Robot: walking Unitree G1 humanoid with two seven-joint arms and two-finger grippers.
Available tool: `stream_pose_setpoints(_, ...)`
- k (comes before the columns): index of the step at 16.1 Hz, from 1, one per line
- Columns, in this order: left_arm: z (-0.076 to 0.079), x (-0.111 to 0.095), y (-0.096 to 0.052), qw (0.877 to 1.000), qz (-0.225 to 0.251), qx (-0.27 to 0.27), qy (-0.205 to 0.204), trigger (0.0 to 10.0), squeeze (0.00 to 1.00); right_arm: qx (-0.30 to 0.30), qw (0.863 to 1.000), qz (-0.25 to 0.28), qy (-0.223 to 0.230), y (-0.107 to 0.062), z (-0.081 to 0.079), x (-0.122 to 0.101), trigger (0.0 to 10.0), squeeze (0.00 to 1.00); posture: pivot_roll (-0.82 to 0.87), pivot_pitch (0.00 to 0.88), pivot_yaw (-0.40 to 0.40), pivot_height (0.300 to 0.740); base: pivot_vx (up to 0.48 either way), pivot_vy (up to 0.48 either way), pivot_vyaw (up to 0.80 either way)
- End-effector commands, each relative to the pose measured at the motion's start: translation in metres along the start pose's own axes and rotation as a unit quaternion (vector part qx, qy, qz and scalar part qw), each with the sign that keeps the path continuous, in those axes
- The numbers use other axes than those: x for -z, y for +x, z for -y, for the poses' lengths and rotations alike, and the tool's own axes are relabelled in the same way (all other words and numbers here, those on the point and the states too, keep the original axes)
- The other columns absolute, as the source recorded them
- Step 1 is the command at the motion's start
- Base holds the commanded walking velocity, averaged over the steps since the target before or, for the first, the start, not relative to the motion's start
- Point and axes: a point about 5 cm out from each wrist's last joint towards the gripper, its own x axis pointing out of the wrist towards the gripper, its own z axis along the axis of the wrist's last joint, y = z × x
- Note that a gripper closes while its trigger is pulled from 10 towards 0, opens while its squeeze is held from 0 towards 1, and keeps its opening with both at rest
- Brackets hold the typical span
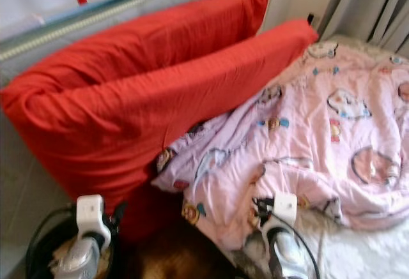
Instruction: Clean up the room
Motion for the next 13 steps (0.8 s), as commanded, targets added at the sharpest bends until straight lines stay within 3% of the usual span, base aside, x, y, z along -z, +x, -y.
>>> stream_pose_setpoints(1, 0.006, -0.002, -0.006, 1.000, 0.026, 0.015, 0.002, 10.0, 0.00, 0.000, 0.999, 0.042, -0.005, -0.002, 0.006, -0.008, 10.0, 0.00, 0.05, 0.148, -0.007, 0.740, 0.000, 0.000, 0.00)
stream_pose_setpoints(4, 0.010, -0.011, -0.007, 0.998, 0.057, 0.027, 0.008, 10.0, 0.00, -0.008, 0.997, 0.074, -0.021, -0.004, 0.006, -0.015, 10.0, 0.00, 0.04, 0.145, -0.009, 0.740, 0.000, 0.000, 0.00)
stream_pose_setpoints(6, 0.022, -0.013, -0.005, 0.995, 0.059, 0.068, 0.030, 10.0, 0.00, -0.011, 0.993, 0.109, -0.033, -0.004, 0.003, -0.027, 10.0, 0.00, 0.05, 0.136, -0.005, 0.740, 0.000, 0.000, 0.00)
stream_pose_setpoints(10, 0.020, -0.027, -0.003, 0.995, 0.079, 0.055, 0.006, 10.0, 0.00, 0.013, 0.990, 0.141, 0.004, -0.001, 0.009, -0.045, 10.0, 0.00, 0.04, 0.127, -0.001, 0.736, 0.000, 0.000, 0.00)
stream_pose_setpoints(13, 0.021, -0.031, 0.000, 0.995, 0.082, 0.051, 0.003, 10.0, 0.00, 0.001, 0.990, 0.137, -0.013, -0.001, 0.001, -0.045, 10.0, 0.00, 0.04, 0.128, -0.003, 0.706, 0.000, 0.000, 0.00)
